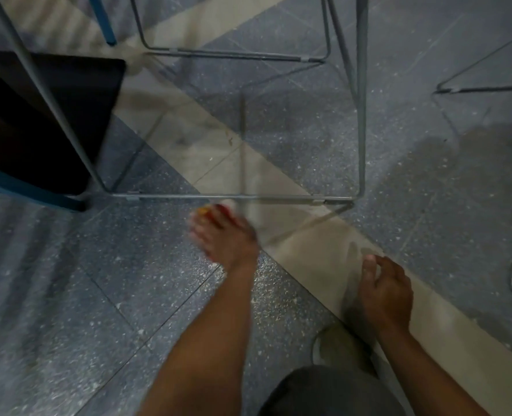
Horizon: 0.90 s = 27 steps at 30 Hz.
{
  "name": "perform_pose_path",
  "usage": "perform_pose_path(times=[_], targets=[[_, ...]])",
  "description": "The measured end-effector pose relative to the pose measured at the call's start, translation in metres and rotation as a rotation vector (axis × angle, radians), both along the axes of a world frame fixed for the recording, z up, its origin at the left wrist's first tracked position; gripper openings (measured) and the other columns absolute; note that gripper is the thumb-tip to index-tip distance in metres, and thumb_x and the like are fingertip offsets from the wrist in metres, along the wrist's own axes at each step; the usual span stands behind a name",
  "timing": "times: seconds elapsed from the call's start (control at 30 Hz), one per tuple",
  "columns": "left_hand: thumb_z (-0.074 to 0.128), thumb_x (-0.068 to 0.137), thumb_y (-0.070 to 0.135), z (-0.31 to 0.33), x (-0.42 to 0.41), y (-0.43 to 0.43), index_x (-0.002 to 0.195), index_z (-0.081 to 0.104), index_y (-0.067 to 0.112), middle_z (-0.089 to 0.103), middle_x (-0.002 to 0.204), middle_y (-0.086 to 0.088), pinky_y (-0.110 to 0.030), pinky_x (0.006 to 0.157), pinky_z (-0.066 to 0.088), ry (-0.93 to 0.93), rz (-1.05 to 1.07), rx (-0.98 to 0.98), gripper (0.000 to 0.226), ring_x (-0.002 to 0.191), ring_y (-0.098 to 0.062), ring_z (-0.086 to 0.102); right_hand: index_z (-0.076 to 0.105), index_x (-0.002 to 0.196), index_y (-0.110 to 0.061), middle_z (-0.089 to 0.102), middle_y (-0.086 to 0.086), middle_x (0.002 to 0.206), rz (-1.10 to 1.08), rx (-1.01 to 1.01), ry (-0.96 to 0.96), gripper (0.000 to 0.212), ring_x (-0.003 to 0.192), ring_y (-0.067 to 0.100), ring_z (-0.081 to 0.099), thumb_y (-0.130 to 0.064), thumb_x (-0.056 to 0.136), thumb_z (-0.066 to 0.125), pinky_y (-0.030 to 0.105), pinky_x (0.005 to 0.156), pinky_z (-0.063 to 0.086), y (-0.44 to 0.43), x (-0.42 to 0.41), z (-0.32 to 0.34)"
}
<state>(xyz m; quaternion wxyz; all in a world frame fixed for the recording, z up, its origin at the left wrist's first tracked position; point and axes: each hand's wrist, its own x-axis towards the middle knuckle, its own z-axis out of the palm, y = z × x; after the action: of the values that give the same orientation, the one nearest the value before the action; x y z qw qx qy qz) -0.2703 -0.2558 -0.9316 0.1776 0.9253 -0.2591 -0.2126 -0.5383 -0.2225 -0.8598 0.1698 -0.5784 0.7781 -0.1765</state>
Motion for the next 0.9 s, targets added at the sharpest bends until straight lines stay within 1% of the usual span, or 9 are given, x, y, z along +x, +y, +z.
perform_pose_path(times=[0.1, 0.2, 0.27, 0.37, 0.47, 0.57, 0.63, 0.73, 0.9], targets=[[0.016, 0.111, 0.046, -0.008, -0.105, -0.038, 0.171, 0.007, 0.008, -0.002, 0.176, -0.032, -0.063, 0.132, -0.002, 0.058, -0.333, -0.073, 0.072, 0.164, -0.05, -0.007, 0.064, 0.129, -0.005, 0.064, 0.025, 0.127, 0.001, -0.016, 0.016, 0.065, 0.118, 0.044, 0.057, -0.051, 0.099, 0.03, 0.049, 0.105, 0.042, 0.004, 0.001, 0.002], [0.021, 0.114, 0.038, -0.012, -0.187, -0.06, 0.17, 0.002, 0.005, -0.031, 0.161, -0.039, -0.066, 0.126, -0.019, 0.106, -0.53, -0.066, 0.068, 0.147, -0.056, -0.036, 0.067, 0.124, -0.007, 0.068, 0.024, 0.121, -0.002, -0.041, 0.058, 0.062, 0.112, 0.044, 0.061, -0.05, 0.106, 0.028, 0.049, 0.1, 0.045, 0.006, -0.006, 0.002], [0.022, 0.113, 0.04, -0.009, -0.207, -0.068, 0.17, 0.001, 0.006, -0.037, 0.154, -0.041, -0.067, 0.126, -0.02, 0.081, -0.686, 0.003, 0.069, 0.148, -0.059, -0.035, 0.068, 0.121, -0.011, 0.07, 0.019, 0.12, 0.016, -0.048, 0.09, 0.062, 0.111, 0.04, 0.062, -0.053, 0.106, 0.026, 0.047, 0.099, 0.046, 0.005, -0.015, 0.003], [0.027, 0.113, 0.044, -0.009, -0.194, -0.053, 0.171, 0.015, 0.014, -0.02, 0.17, -0.033, -0.062, 0.131, -0.013, 0.001, -0.975, -0.016, 0.067, 0.163, -0.051, -0.012, 0.068, 0.118, -0.009, 0.07, 0.019, 0.119, 0.015, -0.054, 0.098, 0.06, 0.112, 0.04, 0.061, -0.052, 0.101, 0.029, 0.048, 0.099, 0.046, 0.007, -0.031, 0.006], [0.043, 0.11, 0.047, -0.015, -0.15, -0.013, 0.161, 0.049, 0.024, 0.029, 0.174, -0.02, -0.055, 0.135, 0.009, -0.084, -1.439, -0.28, 0.056, 0.164, -0.042, 0.021, 0.069, 0.117, -0.005, 0.07, 0.023, 0.117, 0.015, -0.052, 0.1, 0.064, 0.11, 0.043, 0.062, -0.052, 0.099, 0.029, 0.049, 0.098, 0.047, 0.011, -0.032, 0.007], [0.045, 0.109, 0.054, -0.024, -0.094, 0.043, 0.156, 0.053, 0.039, 0.035, 0.174, -0.007, -0.051, 0.134, 0.015, -0.183, -1.67, -0.319, 0.051, 0.165, -0.033, 0.021, 0.068, 0.124, -0.009, 0.069, 0.019, 0.125, 0.037, 0.017, 0.088, 0.065, 0.116, 0.04, 0.06, -0.053, 0.102, 0.026, 0.046, 0.103, 0.044, 0.015, -0.015, 0.009], [0.042, 0.109, 0.059, -0.026, -0.043, 0.089, 0.16, 0.045, 0.045, 0.021, 0.179, -0.001, -0.051, 0.135, 0.014, -0.192, -1.677, -0.263, 0.053, 0.168, -0.027, 0.008, 0.066, 0.129, -0.01, 0.067, 0.017, 0.131, 0.094, 0.053, 0.071, 0.071, 0.12, 0.038, 0.058, -0.058, 0.104, 0.02, 0.045, 0.106, 0.042, 0.019, 0.0, 0.01], [0.047, 0.109, 0.057, -0.024, 0.06, 0.156, 0.163, 0.041, 0.042, 0.019, 0.18, -0.001, -0.049, 0.135, 0.013, -0.275, -1.499, -0.235, 0.056, 0.168, -0.027, 0.011, 0.064, 0.136, -0.011, 0.06, 0.016, 0.143, 0.186, 0.109, 0.005, 0.078, 0.13, 0.037, 0.052, -0.062, 0.098, 0.018, 0.046, 0.115, 0.038, 0.023, 0.024, 0.014], [0.027, 0.108, 0.065, -0.008, 0.192, 0.213, 0.166, 0.036, 0.025, 0.028, 0.175, -0.015, -0.057, 0.133, 0.017, -0.264, -0.772, 0.003, 0.071, 0.166, -0.036, 0.016, 0.063, 0.136, -0.014, 0.056, 0.014, 0.146, 0.329, 0.166, 0.011, 0.067, 0.132, 0.037, 0.05, -0.055, 0.103, 0.021, 0.048, 0.114, 0.038, 0.023, 0.066, 0.014]])
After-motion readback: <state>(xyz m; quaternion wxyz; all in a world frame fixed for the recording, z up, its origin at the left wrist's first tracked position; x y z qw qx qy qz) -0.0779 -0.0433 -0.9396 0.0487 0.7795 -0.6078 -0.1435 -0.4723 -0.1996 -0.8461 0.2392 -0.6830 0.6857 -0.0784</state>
